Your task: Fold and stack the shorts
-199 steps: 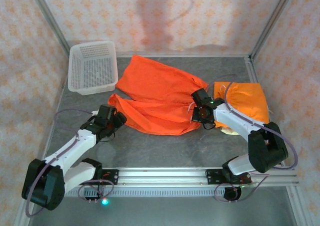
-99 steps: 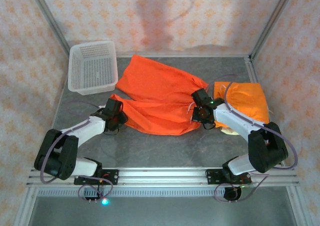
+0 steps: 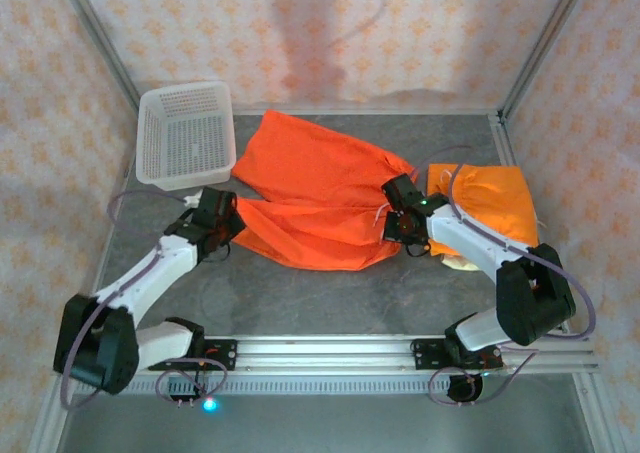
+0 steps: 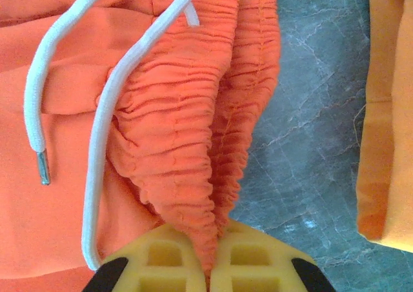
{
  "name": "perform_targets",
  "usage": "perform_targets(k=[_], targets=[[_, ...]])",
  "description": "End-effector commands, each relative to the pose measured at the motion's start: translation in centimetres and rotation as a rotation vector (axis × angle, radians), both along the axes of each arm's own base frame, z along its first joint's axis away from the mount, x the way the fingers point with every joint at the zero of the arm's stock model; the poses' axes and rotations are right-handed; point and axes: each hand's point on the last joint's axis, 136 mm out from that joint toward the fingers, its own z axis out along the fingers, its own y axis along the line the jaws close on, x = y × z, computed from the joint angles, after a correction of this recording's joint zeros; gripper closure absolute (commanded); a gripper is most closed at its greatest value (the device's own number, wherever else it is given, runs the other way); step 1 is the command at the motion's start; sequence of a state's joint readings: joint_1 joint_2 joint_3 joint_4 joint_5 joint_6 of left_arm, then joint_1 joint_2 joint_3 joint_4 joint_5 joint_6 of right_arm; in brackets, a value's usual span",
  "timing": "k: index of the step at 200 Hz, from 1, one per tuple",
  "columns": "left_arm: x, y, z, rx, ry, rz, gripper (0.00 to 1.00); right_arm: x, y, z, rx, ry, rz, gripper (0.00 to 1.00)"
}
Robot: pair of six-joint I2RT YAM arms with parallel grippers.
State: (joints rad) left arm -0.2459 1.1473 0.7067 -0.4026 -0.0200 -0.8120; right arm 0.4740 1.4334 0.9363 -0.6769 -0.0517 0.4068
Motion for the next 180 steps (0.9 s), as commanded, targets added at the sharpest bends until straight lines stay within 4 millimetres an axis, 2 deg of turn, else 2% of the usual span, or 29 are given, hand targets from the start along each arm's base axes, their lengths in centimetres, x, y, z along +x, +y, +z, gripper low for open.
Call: perform_targets(k=[1, 48, 66, 79, 114, 126, 145, 180], targets=[[-1.9, 2.6, 3.2, 0.109, 0.0, 0.042, 1.0, 0.4, -0.7, 2.0, -0.026, -0.037, -0.005, 1.0], [-3.3, 3.5, 9.6, 0.133, -0.097, 0.047, 1.0, 0.4, -0.4, 3.8, 0.015, -0.069, -0.007, 1.0], [-3.6, 3.5, 10.7, 0.124, -0.123, 0.042, 1.0, 0.2, -0.4, 4.4, 0.024, -0.081, -0.009, 1.0], [-3.7, 3.4, 10.6, 0.113, -0.123, 0.041, 1.0, 0.1, -0.4, 4.5, 0.028, -0.084, -0.008, 1.0], [-3.4, 2.7, 7.9, 0.08, -0.073, 0.033, 1.0, -0.3, -0.3, 3.6, 0.042, -0.064, -0.011, 1.0], [-3.0, 2.1, 6.4, 0.052, -0.053, 0.025, 0.82, -0.3, -0.2, 3.3, 0.047, -0.056, -0.011, 1.0], [-2.0, 0.6, 3.6, -0.009, -0.02, -0.006, 0.66, -0.3, 0.0, 3.1, 0.051, -0.051, -0.011, 1.0], [-1.0, -0.3, -0.7, -0.018, 0.077, -0.028, 0.62, -0.3, 0.0, 2.9, 0.049, -0.048, -0.012, 1.0]])
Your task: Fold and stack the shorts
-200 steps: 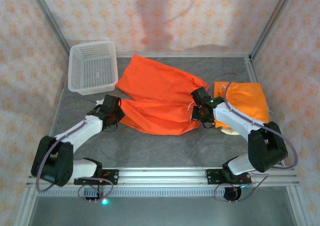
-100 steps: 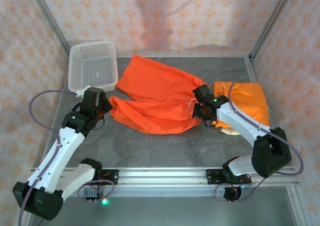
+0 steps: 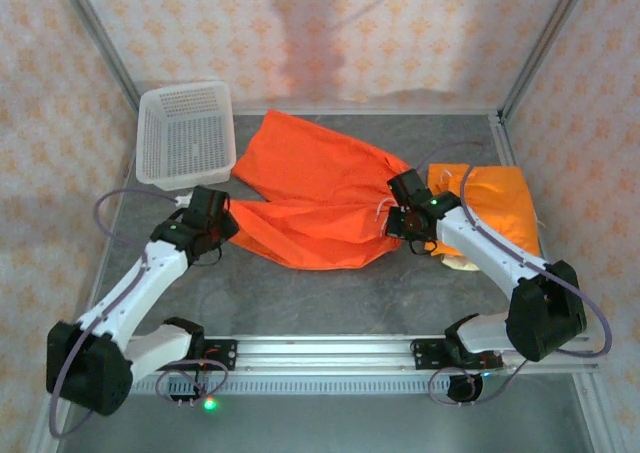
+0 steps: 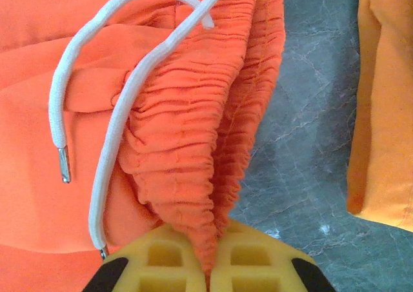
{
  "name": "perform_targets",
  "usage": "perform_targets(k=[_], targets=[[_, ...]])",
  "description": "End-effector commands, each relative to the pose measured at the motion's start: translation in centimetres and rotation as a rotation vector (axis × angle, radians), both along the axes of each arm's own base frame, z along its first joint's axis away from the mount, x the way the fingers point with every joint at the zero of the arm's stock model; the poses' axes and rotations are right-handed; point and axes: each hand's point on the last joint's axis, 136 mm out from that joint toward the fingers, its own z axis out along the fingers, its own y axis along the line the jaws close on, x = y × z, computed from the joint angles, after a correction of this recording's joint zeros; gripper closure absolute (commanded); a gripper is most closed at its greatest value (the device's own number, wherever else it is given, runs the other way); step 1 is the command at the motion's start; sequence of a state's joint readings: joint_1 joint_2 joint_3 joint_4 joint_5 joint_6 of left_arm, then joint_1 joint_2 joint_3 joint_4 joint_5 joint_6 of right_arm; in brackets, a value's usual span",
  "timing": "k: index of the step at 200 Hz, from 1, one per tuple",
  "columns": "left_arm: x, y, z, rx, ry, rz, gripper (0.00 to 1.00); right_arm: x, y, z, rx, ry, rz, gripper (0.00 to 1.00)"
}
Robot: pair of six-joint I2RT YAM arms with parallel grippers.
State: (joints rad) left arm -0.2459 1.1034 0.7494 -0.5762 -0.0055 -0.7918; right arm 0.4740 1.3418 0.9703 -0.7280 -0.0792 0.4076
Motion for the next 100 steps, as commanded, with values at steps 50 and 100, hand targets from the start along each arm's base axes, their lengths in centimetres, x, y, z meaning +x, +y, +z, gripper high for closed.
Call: perform_targets(k=[50, 100], targets=[[3.0, -1.0, -4.8, 0.002, 0.072, -0.026, 0.62, 0.1, -0.3, -0.7, -0.01, 0.017, -0.017, 1.0], [3.6, -1.0, -6.7, 0.032, 0.144, -0.038, 0.53, 0.1, -0.2, -1.0, -0.016, 0.027, -0.013, 1.0]])
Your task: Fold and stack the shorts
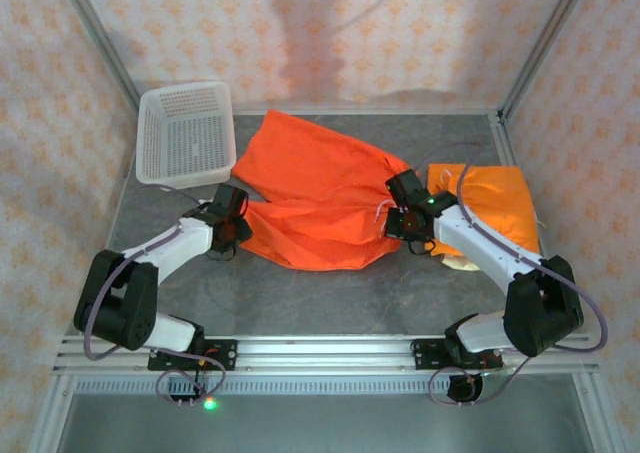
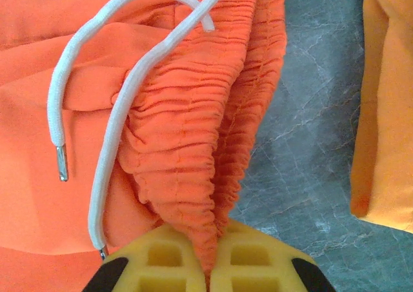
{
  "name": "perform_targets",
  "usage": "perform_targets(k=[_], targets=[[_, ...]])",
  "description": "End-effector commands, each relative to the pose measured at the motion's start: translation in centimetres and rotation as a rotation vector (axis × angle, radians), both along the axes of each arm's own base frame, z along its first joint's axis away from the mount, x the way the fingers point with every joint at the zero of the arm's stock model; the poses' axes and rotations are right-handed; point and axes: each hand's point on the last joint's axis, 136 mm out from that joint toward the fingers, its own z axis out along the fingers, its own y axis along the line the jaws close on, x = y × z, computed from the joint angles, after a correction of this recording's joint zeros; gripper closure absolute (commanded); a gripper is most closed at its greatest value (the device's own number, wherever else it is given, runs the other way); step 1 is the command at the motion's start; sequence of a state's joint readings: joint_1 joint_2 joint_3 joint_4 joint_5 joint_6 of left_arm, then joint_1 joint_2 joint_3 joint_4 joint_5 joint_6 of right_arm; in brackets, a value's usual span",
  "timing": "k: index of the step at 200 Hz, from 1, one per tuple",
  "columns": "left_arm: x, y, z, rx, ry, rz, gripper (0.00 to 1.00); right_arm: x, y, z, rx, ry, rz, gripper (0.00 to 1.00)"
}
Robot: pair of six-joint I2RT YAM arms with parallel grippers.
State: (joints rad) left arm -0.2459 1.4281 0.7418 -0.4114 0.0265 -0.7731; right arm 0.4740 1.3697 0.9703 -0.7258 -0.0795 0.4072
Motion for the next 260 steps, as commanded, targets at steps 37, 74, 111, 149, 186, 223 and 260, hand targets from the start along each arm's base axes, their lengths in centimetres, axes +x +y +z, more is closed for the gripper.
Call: perform_targets(k=[37, 74, 111, 149, 186, 223, 260], targets=[[1.6, 0.1, -1.2, 0.021, 0.029, -0.005, 0.51, 0.1, -0.3, -0.7, -0.01, 0.013, -0.013, 1.0], [2.8, -0.3, -1.8, 0.02, 0.032, -0.013, 0.58, 0.1, -0.3, -1.2, -0.022, 0.024, -0.005, 1.0], [4.1, -0.7, -2.0, 0.031, 0.047, -0.046, 0.77, 0.2, -0.2, -1.6, -0.024, 0.039, 0.002, 1.0], [4.4, -0.6, -1.9, 0.038, 0.052, -0.056, 1.0, 0.2, -0.2, -1.7, -0.031, 0.043, 0.004, 1.0], [3.6, 0.2, 1.6, 0.055, -0.02, -0.031, 1.0, 0.2, -0.6, -1.1, -0.044, 0.025, 0.004, 1.0], [2.0, 1.6, 6.9, 0.084, -0.106, 0.002, 1.0, 0.4, -0.8, 0.4, -0.042, -0.013, 0.0, 1.0], [0.2, 2.8, 12.2, 0.094, -0.215, 0.038, 1.0, 0.3, -0.9, 1.6, -0.033, -0.036, 0.001, 1.0]])
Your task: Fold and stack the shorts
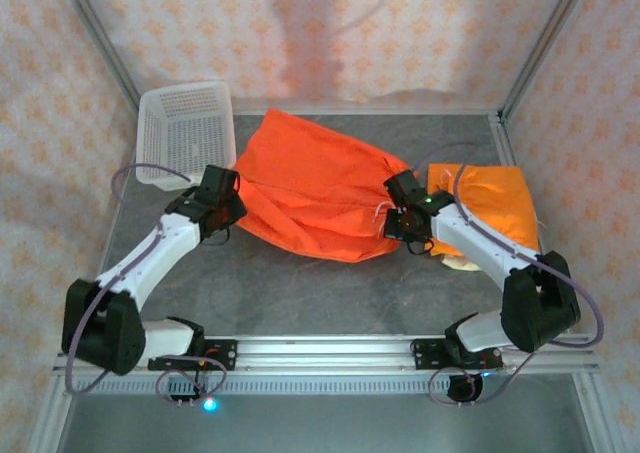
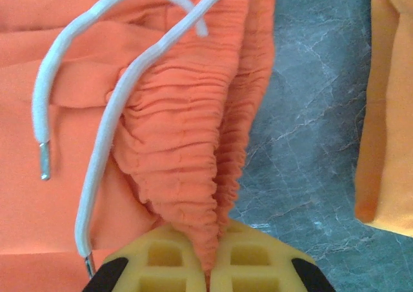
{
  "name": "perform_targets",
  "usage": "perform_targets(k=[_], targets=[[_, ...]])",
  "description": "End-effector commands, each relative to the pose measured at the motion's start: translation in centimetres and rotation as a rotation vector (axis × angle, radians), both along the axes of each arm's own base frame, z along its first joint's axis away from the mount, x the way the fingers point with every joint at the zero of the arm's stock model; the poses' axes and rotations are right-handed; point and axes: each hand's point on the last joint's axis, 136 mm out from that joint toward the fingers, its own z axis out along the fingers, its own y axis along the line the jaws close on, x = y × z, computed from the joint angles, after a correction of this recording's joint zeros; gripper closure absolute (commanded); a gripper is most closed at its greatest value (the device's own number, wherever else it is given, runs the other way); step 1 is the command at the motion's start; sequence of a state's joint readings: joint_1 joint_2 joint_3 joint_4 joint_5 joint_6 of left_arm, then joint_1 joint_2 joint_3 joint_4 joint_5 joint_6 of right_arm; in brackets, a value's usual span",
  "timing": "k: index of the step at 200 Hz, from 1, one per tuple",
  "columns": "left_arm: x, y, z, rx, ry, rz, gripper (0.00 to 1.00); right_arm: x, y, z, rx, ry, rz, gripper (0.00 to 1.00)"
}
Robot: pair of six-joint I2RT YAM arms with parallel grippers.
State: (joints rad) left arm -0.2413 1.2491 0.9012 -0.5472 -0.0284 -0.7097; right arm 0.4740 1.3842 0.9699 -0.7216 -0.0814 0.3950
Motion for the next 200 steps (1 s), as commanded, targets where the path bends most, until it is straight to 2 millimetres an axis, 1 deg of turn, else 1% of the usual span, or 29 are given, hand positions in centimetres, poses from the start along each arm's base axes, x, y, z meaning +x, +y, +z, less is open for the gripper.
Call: perform_targets(k=[1, 26, 53, 93, 117, 135, 152, 180, 200], targets=[[-2.0, 2.2, 2.8, 0.057, -0.015, 0.071, 1.0, 0.3, -0.9, 2.0, -0.025, -0.048, -0.012, 1.0], [-3.1, 2.8, 6.4, 0.048, -0.096, 0.088, 1.0, 0.1, -1.0, 2.5, -0.019, -0.054, -0.011, 1.0], [-3.9, 3.2, 9.7, 0.047, -0.152, 0.091, 1.0, 0.0, -1.0, 3.1, -0.011, -0.063, -0.01, 1.0], [-4.9, 4.0, 13.8, 0.072, -0.217, 0.094, 1.0, -0.1, -1.0, 4.6, -0.002, -0.091, -0.009, 1.0], [-5.2, 4.3, 15.9, 0.08, -0.254, 0.093, 1.0, -0.3, -1.1, 5.9, 0.014, -0.112, -0.01, 1.0], [-5.0, 4.3, 16.7, 0.084, -0.268, 0.091, 1.0, -0.3, -1.2, 6.8, 0.021, -0.136, -0.013, 1.0], [-4.2, 4.0, 17.3, 0.081, -0.278, 0.084, 1.0, -0.1, -1.2, 7.2, 0.021, -0.15, -0.011, 1.0], [-1.8, 3.0, 17.7, 0.077, -0.258, 0.055, 1.0, 0.7, -1.2, 7.8, -0.003, -0.151, -0.006, 1.0], [0.2, 2.3, 17.2, 0.081, -0.232, 0.034, 1.0, 1.6, -1.7, 8.3, -0.047, -0.156, -0.014, 1.0]])
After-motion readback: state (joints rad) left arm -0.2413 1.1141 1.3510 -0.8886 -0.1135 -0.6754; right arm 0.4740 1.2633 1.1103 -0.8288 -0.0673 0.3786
